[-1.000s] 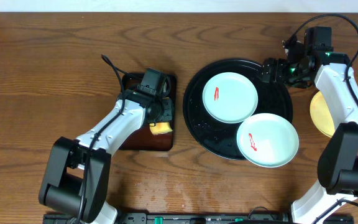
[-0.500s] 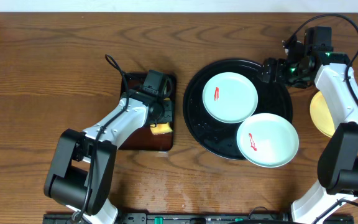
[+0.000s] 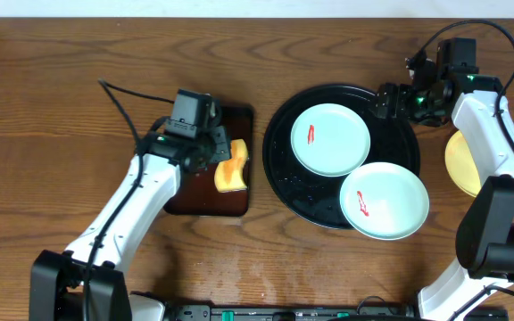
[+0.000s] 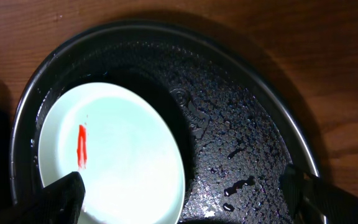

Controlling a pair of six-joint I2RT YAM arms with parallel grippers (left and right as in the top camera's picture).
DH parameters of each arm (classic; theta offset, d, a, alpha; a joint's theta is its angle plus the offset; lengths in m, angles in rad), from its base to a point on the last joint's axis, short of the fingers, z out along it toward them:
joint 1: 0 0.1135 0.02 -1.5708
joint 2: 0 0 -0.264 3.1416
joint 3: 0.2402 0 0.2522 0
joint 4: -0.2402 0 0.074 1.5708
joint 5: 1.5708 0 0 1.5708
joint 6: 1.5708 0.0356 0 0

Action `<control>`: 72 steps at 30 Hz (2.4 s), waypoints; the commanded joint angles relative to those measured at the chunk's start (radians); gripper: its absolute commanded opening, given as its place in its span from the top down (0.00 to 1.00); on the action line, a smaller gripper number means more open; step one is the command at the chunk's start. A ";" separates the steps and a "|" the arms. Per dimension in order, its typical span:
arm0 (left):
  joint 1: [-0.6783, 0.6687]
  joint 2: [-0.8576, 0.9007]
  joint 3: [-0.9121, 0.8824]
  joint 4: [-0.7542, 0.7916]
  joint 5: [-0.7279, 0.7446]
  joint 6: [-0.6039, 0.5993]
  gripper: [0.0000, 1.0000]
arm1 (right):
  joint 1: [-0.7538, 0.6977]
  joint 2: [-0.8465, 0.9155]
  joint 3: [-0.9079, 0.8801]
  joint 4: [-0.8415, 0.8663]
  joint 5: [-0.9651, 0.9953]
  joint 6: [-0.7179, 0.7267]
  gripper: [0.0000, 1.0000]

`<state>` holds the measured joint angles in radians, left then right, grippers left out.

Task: Clean dirty plates on tray and stack at the side
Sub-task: 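Rub the sponge back and forth in the water tray, left gripper, then keep pressing the sponge into the water near the tray's right side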

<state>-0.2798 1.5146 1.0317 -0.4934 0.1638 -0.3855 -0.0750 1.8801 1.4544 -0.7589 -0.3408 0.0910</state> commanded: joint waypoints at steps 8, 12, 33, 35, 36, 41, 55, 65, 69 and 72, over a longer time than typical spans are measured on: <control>-0.060 0.129 0.007 -0.016 0.020 0.077 0.35 | 0.004 -0.021 0.018 0.000 -0.004 -0.002 0.01; -0.077 0.192 0.007 0.008 -0.017 0.078 0.44 | 0.004 -0.021 0.018 0.000 -0.004 -0.002 0.01; -0.079 0.300 0.006 0.039 -0.079 0.078 0.69 | 0.004 -0.021 0.018 0.000 -0.004 -0.002 0.01; -0.079 0.286 0.006 0.036 -0.079 0.079 0.81 | 0.004 -0.021 0.018 0.000 -0.004 -0.002 0.01; -0.078 0.279 0.006 0.035 -0.079 0.078 0.87 | 0.004 -0.021 0.018 0.000 -0.004 -0.002 0.01; -0.061 0.240 0.006 0.029 -0.079 0.078 0.93 | 0.004 -0.021 0.018 0.000 -0.004 -0.002 0.01; 0.041 0.100 0.006 -0.001 0.115 0.077 0.93 | 0.004 -0.021 0.018 0.000 -0.004 -0.002 0.01; 0.154 0.099 0.006 -0.039 0.378 0.079 0.93 | 0.004 -0.021 0.018 0.000 -0.004 -0.002 0.01; 0.154 0.099 0.006 -0.040 0.379 0.079 0.83 | 0.004 -0.021 0.018 0.000 -0.004 -0.002 0.01; 0.113 0.099 0.006 -0.029 0.358 0.097 0.44 | 0.004 -0.021 0.018 0.000 -0.004 -0.002 0.01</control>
<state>-0.1310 1.6230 1.0393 -0.5278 0.5091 -0.3134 -0.0750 1.8801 1.4544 -0.7589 -0.3408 0.0910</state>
